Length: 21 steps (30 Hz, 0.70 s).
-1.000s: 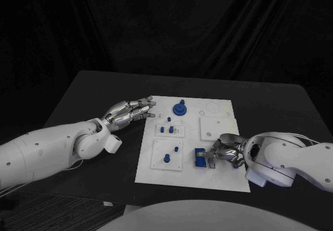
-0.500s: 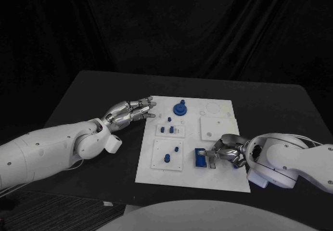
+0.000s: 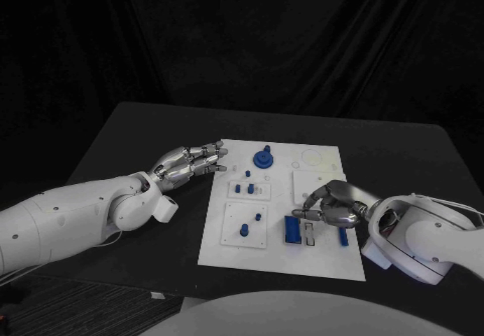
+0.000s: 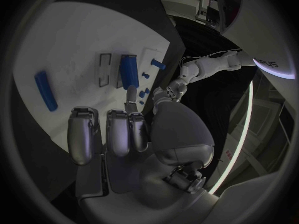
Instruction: Assemble the parts on the task board
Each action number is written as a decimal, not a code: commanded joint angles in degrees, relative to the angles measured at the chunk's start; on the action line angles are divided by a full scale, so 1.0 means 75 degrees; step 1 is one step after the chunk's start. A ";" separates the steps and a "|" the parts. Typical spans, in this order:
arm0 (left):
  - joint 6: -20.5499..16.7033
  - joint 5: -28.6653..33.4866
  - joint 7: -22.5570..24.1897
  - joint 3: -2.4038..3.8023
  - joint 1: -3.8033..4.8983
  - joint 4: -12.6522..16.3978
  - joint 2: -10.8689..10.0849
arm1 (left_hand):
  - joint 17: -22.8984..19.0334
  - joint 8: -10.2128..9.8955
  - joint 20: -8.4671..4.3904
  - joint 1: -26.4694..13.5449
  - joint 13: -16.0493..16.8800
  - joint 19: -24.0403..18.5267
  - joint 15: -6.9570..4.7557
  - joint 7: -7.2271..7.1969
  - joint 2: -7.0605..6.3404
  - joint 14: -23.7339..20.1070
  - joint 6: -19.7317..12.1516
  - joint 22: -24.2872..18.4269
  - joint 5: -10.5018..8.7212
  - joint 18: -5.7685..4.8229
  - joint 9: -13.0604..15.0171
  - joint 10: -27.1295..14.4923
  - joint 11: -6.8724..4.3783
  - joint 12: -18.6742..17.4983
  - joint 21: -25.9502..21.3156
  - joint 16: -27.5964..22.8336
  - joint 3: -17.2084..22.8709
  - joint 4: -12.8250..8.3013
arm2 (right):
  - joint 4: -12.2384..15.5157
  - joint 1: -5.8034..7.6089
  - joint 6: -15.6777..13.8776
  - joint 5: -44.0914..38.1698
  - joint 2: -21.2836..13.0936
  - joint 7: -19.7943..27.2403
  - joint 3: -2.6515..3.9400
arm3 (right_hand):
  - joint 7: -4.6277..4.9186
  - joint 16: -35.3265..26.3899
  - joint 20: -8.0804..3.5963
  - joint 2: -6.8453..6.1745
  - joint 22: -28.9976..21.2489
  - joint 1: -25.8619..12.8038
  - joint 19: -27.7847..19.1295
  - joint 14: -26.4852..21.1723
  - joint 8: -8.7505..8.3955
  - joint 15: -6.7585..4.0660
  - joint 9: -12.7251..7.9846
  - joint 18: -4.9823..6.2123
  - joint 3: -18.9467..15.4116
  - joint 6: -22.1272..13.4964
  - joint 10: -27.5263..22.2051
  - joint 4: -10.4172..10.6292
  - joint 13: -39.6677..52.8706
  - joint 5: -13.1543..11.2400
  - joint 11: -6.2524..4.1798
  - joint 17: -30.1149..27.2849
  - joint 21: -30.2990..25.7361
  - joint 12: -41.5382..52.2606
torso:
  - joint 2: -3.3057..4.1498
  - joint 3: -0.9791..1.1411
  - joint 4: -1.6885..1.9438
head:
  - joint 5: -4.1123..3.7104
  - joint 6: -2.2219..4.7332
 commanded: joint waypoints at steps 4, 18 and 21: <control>0.0007 0.0044 0.0208 0.0007 -0.0014 0.0017 -0.0007 | 0.0004 0.0037 -0.0033 -0.0062 0.0018 0.0029 -0.0033 0.0008 -0.0025 0.0009 0.0077 -0.0070 0.0060 -0.0094 0.0013 0.0063 0.0027 0.0089 0.0025 0.0044 0.0031 -0.0067 | -0.0098 0.0001 -0.1242 -0.2639 -0.0058 0.1189 -0.0004 | 0.0127 0.0034 0.0097 -0.0108 0.1851 0.0688 0.0591 0.0517 -0.0024 0.0100 -0.0002 -0.0057 0.0006 -0.0608 0.0808 -0.0230 0.2007 0.0081 0.0075 0.0463 0.0047 0.0020 | 0.0016 -0.0003 -0.0030 | 0.0028 -0.0002; -0.0025 0.0044 0.0270 0.0007 -0.0020 0.0045 -0.0057 | 0.0003 0.0043 -0.0045 -0.0077 0.0023 0.0017 -0.0070 0.0008 -0.0039 0.0004 0.0099 -0.0096 0.0088 -0.0090 0.0014 0.0085 0.0031 0.0136 0.0014 0.0047 0.0054 -0.0090 | -0.0435 -0.0885 -0.1200 -0.4698 -0.0086 0.1405 -0.0006 | 0.0181 -0.0063 0.0071 -0.0391 0.1778 0.1567 0.0483 0.0477 0.0052 0.0068 -0.0625 -0.0004 -0.0107 -0.3203 0.0808 0.0159 0.2007 0.0067 0.0041 0.0289 -0.0162 0.0020 | 0.0023 0.0006 -0.0047 | 0.0038 -0.0002; -0.0017 0.0044 0.0263 0.0006 -0.0024 0.0053 -0.0081 | 0.0002 0.0045 -0.0046 -0.0079 0.0025 0.0018 -0.0076 0.0008 -0.0036 0.0002 0.0105 -0.0099 0.0096 -0.0088 0.0015 0.0092 0.0034 0.0154 0.0013 0.0047 0.0063 -0.0094 | -0.0448 -0.1030 -0.1215 -0.4966 -0.0065 0.1361 -0.0006 | 0.0166 -0.0095 0.0058 -0.0763 0.1765 0.1587 0.0464 0.0463 0.0113 0.0053 -0.0906 0.0006 0.0021 -0.3694 0.0808 0.0596 0.2007 -0.0291 0.0028 0.0228 -0.0203 0.0020 | 0.0021 0.0004 -0.0059 | 0.0044 -0.0002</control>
